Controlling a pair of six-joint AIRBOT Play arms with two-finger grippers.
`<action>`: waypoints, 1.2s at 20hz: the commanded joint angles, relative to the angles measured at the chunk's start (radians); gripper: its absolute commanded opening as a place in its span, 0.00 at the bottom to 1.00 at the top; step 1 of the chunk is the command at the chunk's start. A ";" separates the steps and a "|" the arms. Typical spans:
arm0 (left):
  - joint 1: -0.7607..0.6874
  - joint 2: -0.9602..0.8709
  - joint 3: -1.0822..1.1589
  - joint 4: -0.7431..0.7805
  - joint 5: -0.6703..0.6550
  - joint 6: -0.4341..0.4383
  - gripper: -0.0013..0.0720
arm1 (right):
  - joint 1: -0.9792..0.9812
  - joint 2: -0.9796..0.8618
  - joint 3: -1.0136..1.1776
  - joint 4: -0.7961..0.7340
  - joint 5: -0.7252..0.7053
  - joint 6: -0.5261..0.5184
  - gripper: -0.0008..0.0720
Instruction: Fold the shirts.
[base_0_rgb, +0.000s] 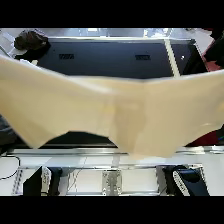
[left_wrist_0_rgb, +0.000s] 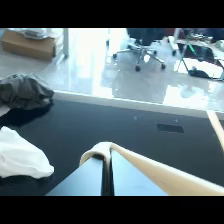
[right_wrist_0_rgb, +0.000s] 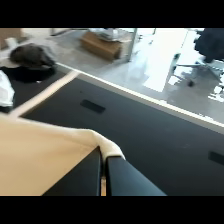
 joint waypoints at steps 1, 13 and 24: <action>-0.025 -0.126 0.077 0.058 -0.125 -0.060 0.03 | 0.000 -0.112 0.043 -0.137 0.016 0.027 0.03; -0.573 -0.885 -0.084 0.774 0.364 -0.332 0.03 | 0.001 -1.156 0.026 -0.010 -0.346 0.021 0.03; -0.681 -1.013 0.034 0.898 0.291 -0.204 0.03 | 0.026 -1.320 0.290 -0.090 -0.119 0.023 0.02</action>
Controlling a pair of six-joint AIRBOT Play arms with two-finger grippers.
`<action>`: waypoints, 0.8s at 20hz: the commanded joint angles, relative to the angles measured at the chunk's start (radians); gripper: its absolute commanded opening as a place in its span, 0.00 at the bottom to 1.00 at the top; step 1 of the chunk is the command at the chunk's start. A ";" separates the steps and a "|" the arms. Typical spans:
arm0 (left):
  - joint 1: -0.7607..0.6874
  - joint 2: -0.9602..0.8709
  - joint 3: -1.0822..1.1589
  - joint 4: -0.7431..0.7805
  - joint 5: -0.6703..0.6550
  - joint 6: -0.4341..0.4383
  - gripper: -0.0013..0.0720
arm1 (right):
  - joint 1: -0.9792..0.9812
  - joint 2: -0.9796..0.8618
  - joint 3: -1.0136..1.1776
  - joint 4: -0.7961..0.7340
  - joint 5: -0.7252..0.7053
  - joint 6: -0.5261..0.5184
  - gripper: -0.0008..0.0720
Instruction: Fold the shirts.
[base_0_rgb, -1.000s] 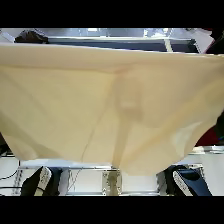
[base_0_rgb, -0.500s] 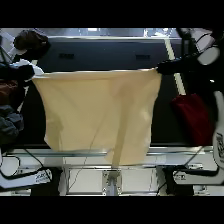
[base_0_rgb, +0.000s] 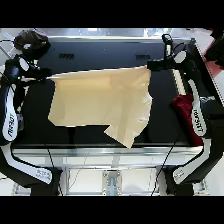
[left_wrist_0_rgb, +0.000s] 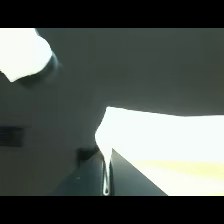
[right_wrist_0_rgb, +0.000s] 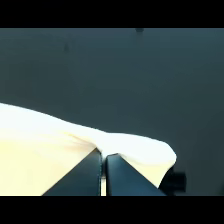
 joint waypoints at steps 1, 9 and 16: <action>-0.040 -0.005 -0.021 0.107 -0.075 0.034 0.03 | 0.028 -0.009 0.016 -0.110 0.211 0.002 0.02; -0.054 -0.046 -0.160 0.105 -0.017 0.008 0.03 | 0.077 -0.067 -0.209 -0.137 0.117 0.052 0.02; -0.069 -0.058 -0.158 0.098 -0.094 -0.016 0.35 | 0.077 -0.095 -0.203 -0.091 0.181 0.061 0.17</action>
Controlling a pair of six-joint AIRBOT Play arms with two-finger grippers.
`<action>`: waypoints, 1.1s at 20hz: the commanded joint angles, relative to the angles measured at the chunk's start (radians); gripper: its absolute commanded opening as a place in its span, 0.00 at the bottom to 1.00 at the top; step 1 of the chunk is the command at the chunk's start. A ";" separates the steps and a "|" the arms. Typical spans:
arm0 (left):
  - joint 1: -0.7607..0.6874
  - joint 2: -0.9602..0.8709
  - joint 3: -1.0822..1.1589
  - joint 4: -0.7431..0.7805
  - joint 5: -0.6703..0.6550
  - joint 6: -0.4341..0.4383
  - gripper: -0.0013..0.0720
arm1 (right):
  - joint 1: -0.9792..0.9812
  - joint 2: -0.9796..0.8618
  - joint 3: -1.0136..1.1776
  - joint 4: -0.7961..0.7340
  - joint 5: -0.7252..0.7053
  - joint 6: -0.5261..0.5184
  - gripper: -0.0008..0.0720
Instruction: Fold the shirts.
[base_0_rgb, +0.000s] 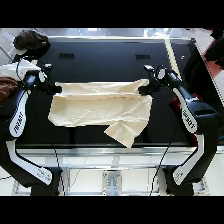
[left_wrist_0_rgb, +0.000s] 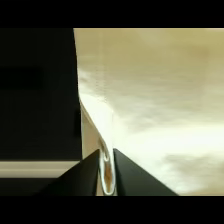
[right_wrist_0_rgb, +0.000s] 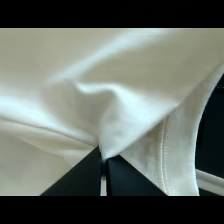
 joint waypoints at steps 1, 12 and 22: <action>-0.004 0.029 -0.001 -0.005 -0.052 -0.022 0.84 | 0.001 -0.003 0.021 0.032 0.115 0.005 0.38; 0.405 0.882 -0.724 -0.058 0.098 -0.399 0.98 | -0.206 0.574 -0.606 0.277 0.274 -0.010 0.61; 0.492 0.917 -0.973 -0.435 0.164 -0.435 0.98 | 0.033 0.627 -1.234 0.859 -0.067 -0.089 0.84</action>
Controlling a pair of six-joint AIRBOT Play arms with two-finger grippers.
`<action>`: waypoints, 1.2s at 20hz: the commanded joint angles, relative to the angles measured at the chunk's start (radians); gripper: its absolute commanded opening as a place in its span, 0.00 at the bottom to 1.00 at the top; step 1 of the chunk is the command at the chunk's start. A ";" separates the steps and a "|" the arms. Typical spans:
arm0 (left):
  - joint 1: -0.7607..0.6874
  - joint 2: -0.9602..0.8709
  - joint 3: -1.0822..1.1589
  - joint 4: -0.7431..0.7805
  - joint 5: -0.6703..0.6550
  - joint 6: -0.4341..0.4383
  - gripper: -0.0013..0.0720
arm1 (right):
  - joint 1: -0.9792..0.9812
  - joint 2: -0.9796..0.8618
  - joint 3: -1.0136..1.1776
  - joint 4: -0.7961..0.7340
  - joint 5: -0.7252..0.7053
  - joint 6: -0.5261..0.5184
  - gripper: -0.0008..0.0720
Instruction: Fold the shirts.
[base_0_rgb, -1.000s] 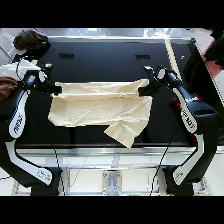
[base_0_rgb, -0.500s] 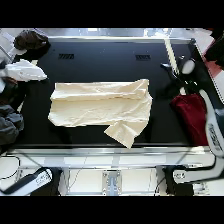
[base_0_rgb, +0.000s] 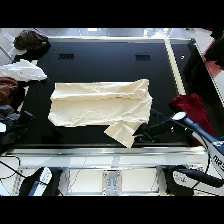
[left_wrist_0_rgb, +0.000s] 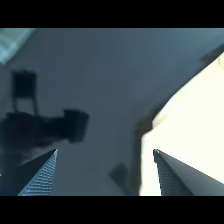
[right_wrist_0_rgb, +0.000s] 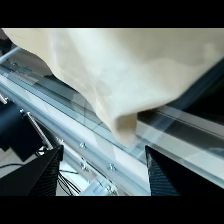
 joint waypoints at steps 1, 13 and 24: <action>0.011 -0.041 -0.027 -0.120 0.008 -0.007 0.98 | 0.122 0.001 -0.078 0.171 -0.221 -0.018 0.83; 0.011 -0.304 -0.027 -0.499 -0.016 0.121 0.84 | 0.159 0.051 0.074 0.232 -0.245 -0.061 0.03; 0.032 -0.349 -0.026 -0.865 -0.072 0.497 0.04 | 0.156 0.120 0.117 0.194 -0.230 -0.060 0.03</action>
